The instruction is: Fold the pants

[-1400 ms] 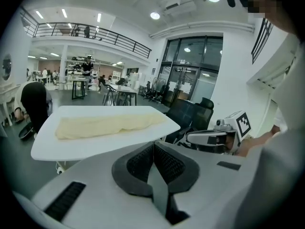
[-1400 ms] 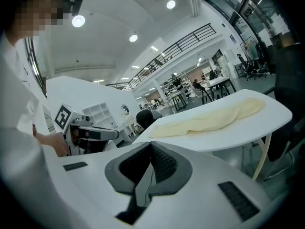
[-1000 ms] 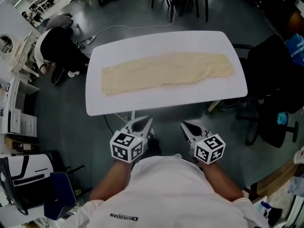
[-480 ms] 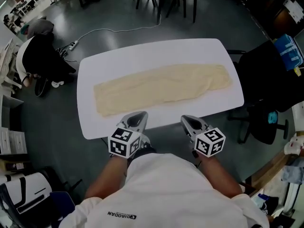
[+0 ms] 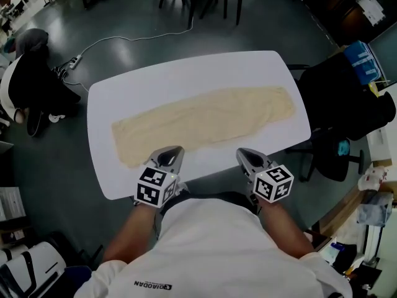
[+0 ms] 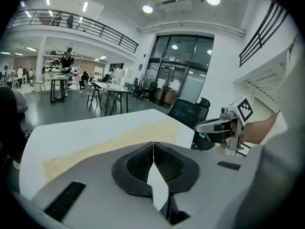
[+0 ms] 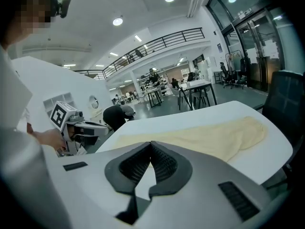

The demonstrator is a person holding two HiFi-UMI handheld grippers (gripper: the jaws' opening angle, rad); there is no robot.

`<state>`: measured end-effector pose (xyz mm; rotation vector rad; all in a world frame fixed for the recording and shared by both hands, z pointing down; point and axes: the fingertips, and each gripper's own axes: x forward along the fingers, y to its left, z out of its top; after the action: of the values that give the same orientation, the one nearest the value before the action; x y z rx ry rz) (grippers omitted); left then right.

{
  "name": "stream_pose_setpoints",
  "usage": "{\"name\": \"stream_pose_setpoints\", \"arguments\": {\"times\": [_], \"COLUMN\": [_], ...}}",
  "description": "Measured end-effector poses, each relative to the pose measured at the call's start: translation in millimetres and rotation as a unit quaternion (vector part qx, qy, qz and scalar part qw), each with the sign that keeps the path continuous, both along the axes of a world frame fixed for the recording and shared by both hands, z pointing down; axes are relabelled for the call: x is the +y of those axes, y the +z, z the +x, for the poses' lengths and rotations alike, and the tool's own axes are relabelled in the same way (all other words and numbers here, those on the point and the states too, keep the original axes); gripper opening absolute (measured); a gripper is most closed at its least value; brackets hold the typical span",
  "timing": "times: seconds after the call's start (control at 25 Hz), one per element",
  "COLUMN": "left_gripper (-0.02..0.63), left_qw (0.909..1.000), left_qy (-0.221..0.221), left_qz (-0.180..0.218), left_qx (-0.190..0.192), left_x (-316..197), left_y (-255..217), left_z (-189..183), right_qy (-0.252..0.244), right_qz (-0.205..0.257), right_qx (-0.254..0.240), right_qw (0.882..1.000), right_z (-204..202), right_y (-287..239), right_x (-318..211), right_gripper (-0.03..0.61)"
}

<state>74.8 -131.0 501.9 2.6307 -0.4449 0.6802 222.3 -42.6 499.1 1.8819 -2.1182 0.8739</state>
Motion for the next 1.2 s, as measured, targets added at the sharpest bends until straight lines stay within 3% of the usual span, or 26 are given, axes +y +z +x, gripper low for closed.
{"name": "stream_pose_setpoints", "arguments": {"times": [0.36, 0.6, 0.88, 1.2], "left_gripper": [0.028, 0.028, 0.028, 0.028], "left_qw": [0.9999, 0.9983, 0.9939, 0.9915], "left_qy": [-0.001, -0.052, -0.098, -0.112], "left_qz": [-0.010, -0.011, -0.018, -0.008], "left_qx": [-0.011, -0.025, -0.046, -0.067], "left_x": [-12.2, -26.3, -25.3, -19.6], "left_y": [11.1, 13.8, 23.7, 27.6], "left_z": [24.0, 52.6, 122.0, 182.1], "right_qy": [0.019, 0.021, 0.011, 0.039], "right_qz": [0.009, -0.005, -0.022, -0.034], "right_qx": [0.035, 0.041, 0.027, 0.014], "right_qw": [0.999, 0.999, 0.999, 0.999], "right_z": [61.3, 137.4, 230.5, 337.5], "right_y": [-2.7, 15.0, 41.9, 76.5], "right_x": [-20.0, -25.7, -22.1, -23.8], "right_gripper": [0.017, 0.017, 0.017, 0.017]}}
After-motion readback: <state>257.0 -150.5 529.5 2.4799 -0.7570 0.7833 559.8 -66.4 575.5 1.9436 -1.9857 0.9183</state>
